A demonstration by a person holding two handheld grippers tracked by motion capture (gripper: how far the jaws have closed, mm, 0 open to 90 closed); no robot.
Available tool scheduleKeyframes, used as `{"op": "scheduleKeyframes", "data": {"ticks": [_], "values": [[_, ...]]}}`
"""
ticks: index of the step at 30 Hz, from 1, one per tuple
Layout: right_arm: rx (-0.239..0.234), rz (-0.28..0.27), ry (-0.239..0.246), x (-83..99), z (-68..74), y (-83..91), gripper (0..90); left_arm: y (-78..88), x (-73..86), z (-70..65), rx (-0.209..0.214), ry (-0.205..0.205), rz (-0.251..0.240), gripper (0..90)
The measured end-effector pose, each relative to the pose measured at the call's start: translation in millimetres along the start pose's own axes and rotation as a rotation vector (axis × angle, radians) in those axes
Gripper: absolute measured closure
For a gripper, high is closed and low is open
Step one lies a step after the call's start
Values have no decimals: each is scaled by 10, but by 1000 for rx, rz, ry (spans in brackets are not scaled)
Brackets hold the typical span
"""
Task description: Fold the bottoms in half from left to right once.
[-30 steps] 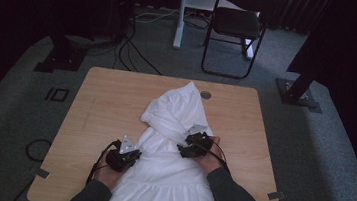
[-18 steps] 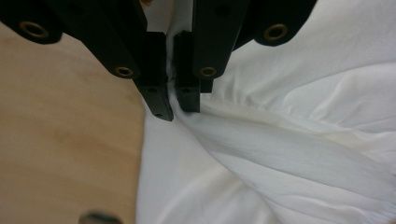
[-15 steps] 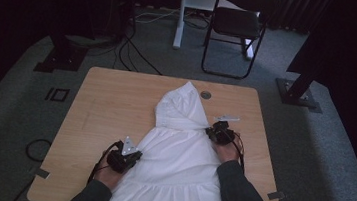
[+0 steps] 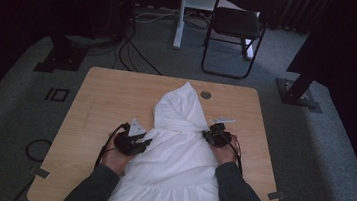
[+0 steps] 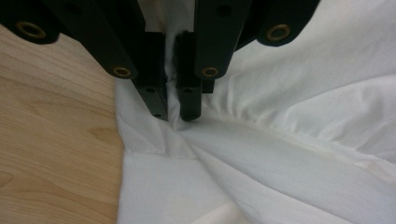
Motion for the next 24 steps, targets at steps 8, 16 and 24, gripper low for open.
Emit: {"op": "scheduleKeyframes", "data": {"ticks": [8,16,24], "values": [[-18,22,5,53,27,79,845,-353,158,-66,44,-60,121,874],[-97,64,59,326,276,398,843,3,493,-221,87,-60,55,874],[-119,-34,193,141,536,651,423,18,508,-226,92,-63,52,870]]}}
Point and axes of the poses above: each handheld gripper's, and its own axes: y roughly backward along the jaws, x roughly out of its underside, z roughly to its left, the point moved 1 cm from there along -y, roughly forward along the jaws, and after that the axes turned 7 degrees about -z, right-handed, at the moved point
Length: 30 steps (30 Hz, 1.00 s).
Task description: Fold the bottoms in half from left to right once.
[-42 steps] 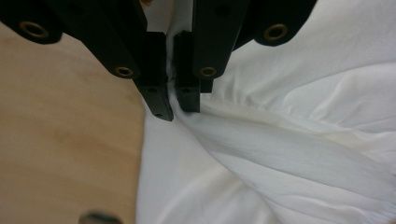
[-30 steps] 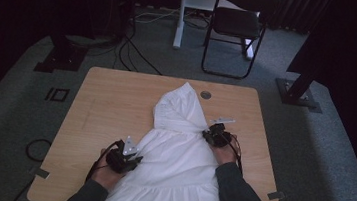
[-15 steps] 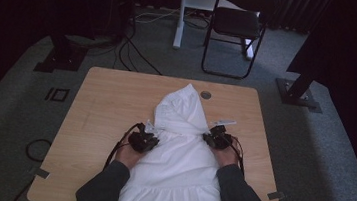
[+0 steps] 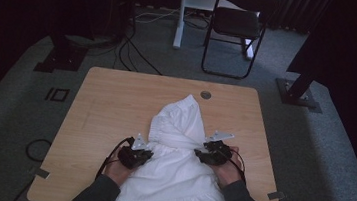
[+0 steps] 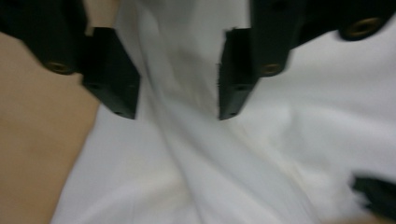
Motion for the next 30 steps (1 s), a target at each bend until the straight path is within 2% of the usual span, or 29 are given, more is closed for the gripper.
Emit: {"op": "scheduleKeyframes", "data": {"ticks": [2,5,7,9,11,12,13,14,15,16,18,19,20,21,22,23,24,25,26,27,28,29,30], "values": [[-26,-43,34,-145,79,-4,399,1,7,0,2,3,-5,869],[-106,-65,53,-310,204,-130,385,1,25,2,1,15,-21,869],[-131,-59,93,-403,312,-306,367,3,32,1,-1,16,-26,869],[-151,-34,110,-443,377,-490,315,4,38,3,-1,14,-29,868],[-139,7,129,-443,420,-663,280,5,42,3,0,16,-32,868],[-141,32,147,-433,430,-741,299,5,45,4,2,20,-35,867],[-136,53,163,-421,438,-802,372,6,46,4,2,20,-35,867],[-136,53,163,-421,438,-802,372,6,46,4,2,20,-35,867],[-116,63,192,-431,383,-838,638,5,46,-2,-1,19,-36,867],[-104,45,181,-456,332,-814,709,5,46,-2,-1,19,-36,867],[-54,-28,100,-552,137,-702,816,6,44,-10,-7,10,-33,867],[-5,-73,42,-612,-13,-617,844,6,43,-10,-8,10,-33,867],[21,-95,7,-639,-114,-570,853,6,43,-10,-8,10,-33,867],[82,-121,-44,-671,-290,-508,860,7,43,-13,-9,7,-32,867],[110,-129,-78,-678,-398,-486,860,7,43,-18,-11,8,-31,867],[115,-129,-145,-663,-576,-478,861,6,43,-21,-13,8,-32,867],[129,-115,-183,-632,-695,-496,859,5,41,-24,-14,8,-32,866],[129,-115,-183,-632,-695,-496,859,5,41,-24,-14,8,-32,866],[147,-95,-207,-593,-778,-534,859,5,41,-24,-14,8,-32,866],[147,-95,-207,-593,-778,-534,848,4,40,-25,-16,9,-31,866],[179,-45,-242,-490,-873,-644,700,6,40,-23,-13,12,-30,846],[174,-25,-250,-452,-887,-688,609,8,39,-20,-15,18,-28,846],[163,-16,-252,-419,-890,-707,559,11,41,-18,-12,29,-29,822]]}}
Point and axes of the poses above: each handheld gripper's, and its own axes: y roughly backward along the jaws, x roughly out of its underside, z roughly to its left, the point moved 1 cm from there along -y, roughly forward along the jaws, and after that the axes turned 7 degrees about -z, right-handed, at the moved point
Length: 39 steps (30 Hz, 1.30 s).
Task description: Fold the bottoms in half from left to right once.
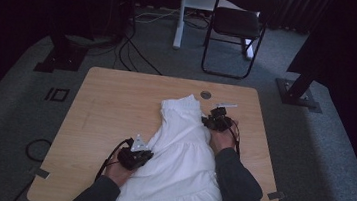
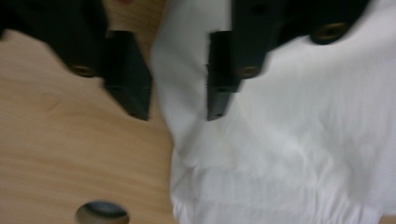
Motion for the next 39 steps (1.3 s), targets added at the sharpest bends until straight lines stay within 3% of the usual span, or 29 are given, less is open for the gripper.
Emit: {"op": "scheduleKeyframes", "data": {"ticks": [2,4,6,9,11,14,15,16,17,19,20,21,22,23,26,34,35,39], "values": [[-4,-20,-1,51,5,28,503,5,-6,16,29,20,4,751],[-22,-39,5,93,7,90,489,8,-36,13,4,-2,27,649],[-43,-34,26,143,13,135,484,25,-106,38,-5,-5,22,609],[-49,13,48,253,15,98,485,43,-305,80,-25,7,-20,572],[-48,23,51,272,15,70,485,1,-475,95,-47,-9,-44,554],[-52,41,43,301,32,-4,493,-178,-709,154,-83,-28,-34,528],[-49,45,52,308,53,-24,496,-326,-799,197,-104,-19,-33,521],[-49,45,52,308,53,-24,496,-326,-799,197,-104,-19,-33,494],[-9,47,99,310,128,-37,552,-513,-821,253,-134,-13,-22,483],[-13,50,103,311,166,-29,660,-722,-767,330,-160,34,25,489],[-17,50,111,316,181,-24,699,-803,-716,362,-158,45,55,518],[-17,47,120,327,201,-14,744,-820,-686,374,-156,52,49,585],[-17,46,121,336,210,-6,774,-805,-664,385,-143,84,29,625],[-20,43,119,350,216,7,794,-772,-646,379,-147,85,35,702],[-33,37,91,419,235,78,820,-692,-585,334,-137,54,42,781],[-67,48,139,719,508,420,823,-393,-332,134,-98,48,25,788],[-79,44,152,823,581,529,822,-309,-255,69,-83,43,14,788],[-100,36,153,920,638,627,819,-233,-185,24,-68,48,6,786]]}}
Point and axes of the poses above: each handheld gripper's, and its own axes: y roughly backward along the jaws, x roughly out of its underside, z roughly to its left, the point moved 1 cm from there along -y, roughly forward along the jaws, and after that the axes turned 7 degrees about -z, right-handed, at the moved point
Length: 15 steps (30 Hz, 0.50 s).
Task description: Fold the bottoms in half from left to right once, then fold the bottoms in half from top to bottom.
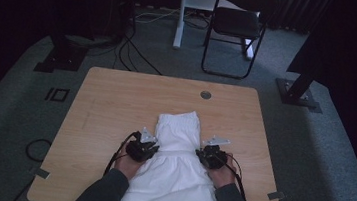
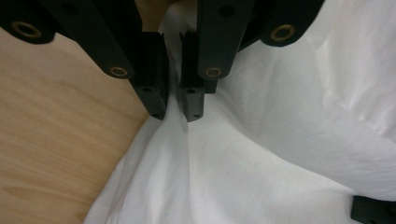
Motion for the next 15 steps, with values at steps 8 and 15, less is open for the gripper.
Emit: {"op": "scheduleKeyframes", "data": {"ticks": [8,15], "values": [[-35,5,-28,3,-21,16,661,12,13,-8,1,3,-2,785],[-51,-85,-57,-232,-225,55,436,9,8,-4,2,-1,1,781]]}}
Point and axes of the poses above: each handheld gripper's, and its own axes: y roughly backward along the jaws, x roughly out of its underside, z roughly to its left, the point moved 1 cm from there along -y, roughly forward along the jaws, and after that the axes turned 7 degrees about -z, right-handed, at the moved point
